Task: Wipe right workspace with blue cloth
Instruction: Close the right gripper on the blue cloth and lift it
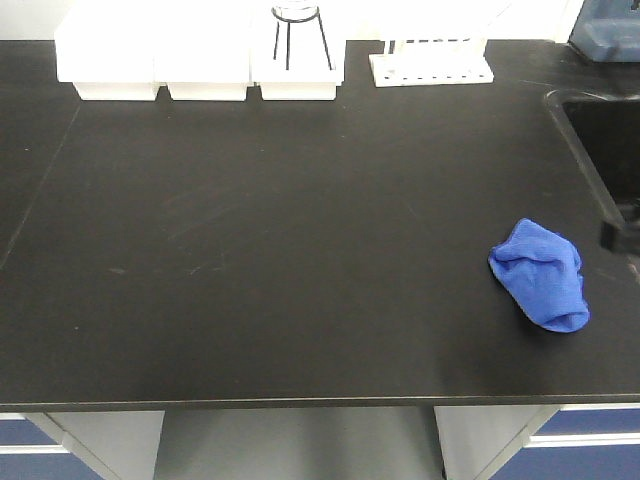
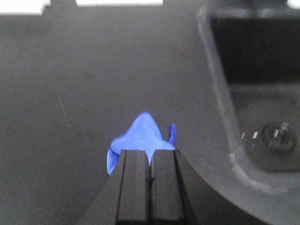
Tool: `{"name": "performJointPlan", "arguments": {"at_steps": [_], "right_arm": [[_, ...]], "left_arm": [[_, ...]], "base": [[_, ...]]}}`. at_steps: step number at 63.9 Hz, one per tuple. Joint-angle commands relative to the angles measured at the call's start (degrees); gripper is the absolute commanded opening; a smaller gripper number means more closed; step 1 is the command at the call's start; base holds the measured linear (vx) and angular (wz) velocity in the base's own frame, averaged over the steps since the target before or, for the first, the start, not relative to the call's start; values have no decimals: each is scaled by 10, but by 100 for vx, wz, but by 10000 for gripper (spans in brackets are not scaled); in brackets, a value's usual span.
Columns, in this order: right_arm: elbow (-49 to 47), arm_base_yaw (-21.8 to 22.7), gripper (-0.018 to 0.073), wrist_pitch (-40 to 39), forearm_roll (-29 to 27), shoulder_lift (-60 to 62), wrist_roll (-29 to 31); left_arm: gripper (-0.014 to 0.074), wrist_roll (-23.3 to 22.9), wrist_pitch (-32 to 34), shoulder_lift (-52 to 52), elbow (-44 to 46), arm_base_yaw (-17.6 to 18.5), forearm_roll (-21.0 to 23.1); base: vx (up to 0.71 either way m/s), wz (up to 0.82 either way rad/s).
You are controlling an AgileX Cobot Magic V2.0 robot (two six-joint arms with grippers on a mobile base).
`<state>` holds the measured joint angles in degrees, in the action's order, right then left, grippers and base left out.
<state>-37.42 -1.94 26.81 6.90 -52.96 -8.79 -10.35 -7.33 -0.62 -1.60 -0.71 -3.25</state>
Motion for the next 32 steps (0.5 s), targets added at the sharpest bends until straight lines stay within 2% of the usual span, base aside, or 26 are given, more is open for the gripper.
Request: {"name": "performJointPlan", "arguments": {"at_steps": [1, 21, 32], "right_arm": [[-37, 0, 14, -31, 2, -48, -28], [-46, 3, 92, -9, 5, -196, -28], [-46, 3, 213, -15, 9, -227, -28]], "left_arm": [[-6, -5, 45, -9, -18, 3, 4], [-6, -5, 45, -9, -18, 3, 4], [-6, -5, 45, -9, -18, 3, 4]], "base": [[0, 0], [0, 0], [0, 0]]}}
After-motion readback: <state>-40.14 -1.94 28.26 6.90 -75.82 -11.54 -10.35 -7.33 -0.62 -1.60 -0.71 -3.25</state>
